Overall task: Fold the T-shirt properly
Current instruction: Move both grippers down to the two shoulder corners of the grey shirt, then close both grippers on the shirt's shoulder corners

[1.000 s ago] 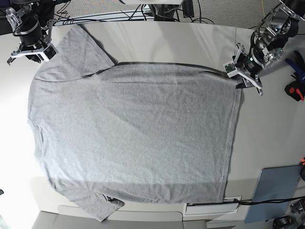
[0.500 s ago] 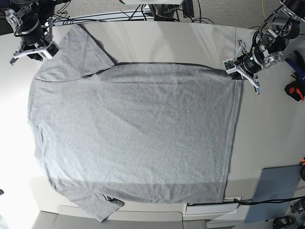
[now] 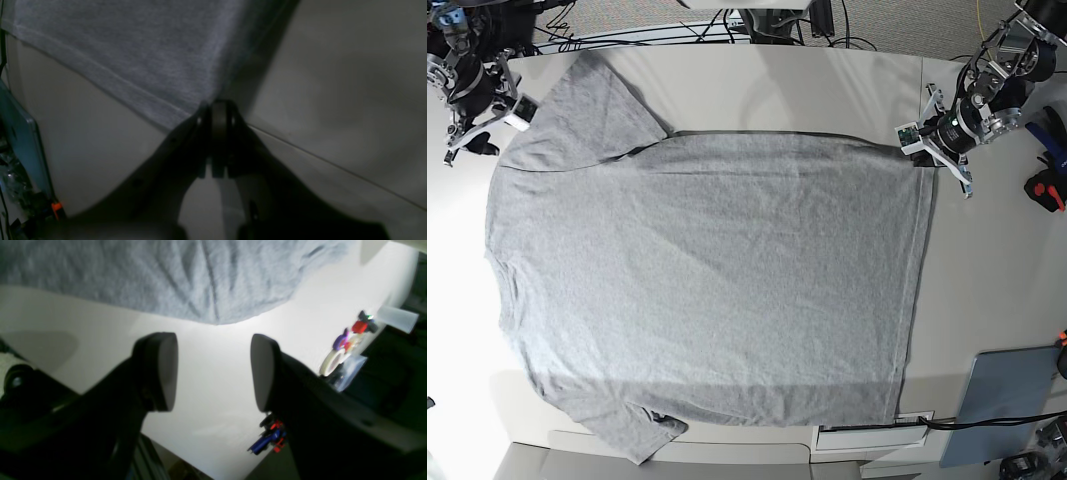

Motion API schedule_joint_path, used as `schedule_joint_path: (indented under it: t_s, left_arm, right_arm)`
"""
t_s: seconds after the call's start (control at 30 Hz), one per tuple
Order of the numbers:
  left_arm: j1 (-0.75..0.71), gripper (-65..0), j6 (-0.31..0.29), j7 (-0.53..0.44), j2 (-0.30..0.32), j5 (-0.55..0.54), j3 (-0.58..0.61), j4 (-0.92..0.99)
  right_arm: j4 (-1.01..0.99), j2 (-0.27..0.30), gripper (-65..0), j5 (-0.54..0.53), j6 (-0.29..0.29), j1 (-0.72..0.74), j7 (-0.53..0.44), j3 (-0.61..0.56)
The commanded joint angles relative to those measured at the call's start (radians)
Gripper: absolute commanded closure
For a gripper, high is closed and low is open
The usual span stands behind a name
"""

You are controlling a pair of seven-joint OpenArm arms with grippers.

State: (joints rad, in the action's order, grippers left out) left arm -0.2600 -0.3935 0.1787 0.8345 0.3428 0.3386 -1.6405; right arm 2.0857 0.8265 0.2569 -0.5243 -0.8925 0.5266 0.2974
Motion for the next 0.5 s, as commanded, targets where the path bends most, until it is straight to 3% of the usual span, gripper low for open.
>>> schedule_joint_path:
  t_s: [0.0, 0.1, 0.3, 0.47]
  left_arm:
    - [-0.013, 0.0, -0.053, 0.034, 0.010, -0.005, 0.006, 0.009]
    - [-0.011, 0.0, -0.053, 0.038, -0.009, -0.005, 0.006, 0.009]
    - [-0.011, 0.0, -0.053, 0.039, -0.079, -0.005, 0.006, 0.009]
    - [-0.011, 0.0, -0.053, 0.061, -0.086, -0.005, 0.006, 0.009]
  right_arm:
    - [-0.004, 0.021, -33.9, 0.006, -0.002, -0.002, -0.014, 0.005]
    - [-0.051, 0.021, -33.9, 0.012, -0.003, -0.002, -0.029, -0.039]
    - [-0.114, 0.012, -33.9, 0.127, 0.005, 0.078, -0.026, -0.231]
    - [-0.176, -0.004, -33.9, 0.163, 0.014, 0.181, 0.026, -0.364]
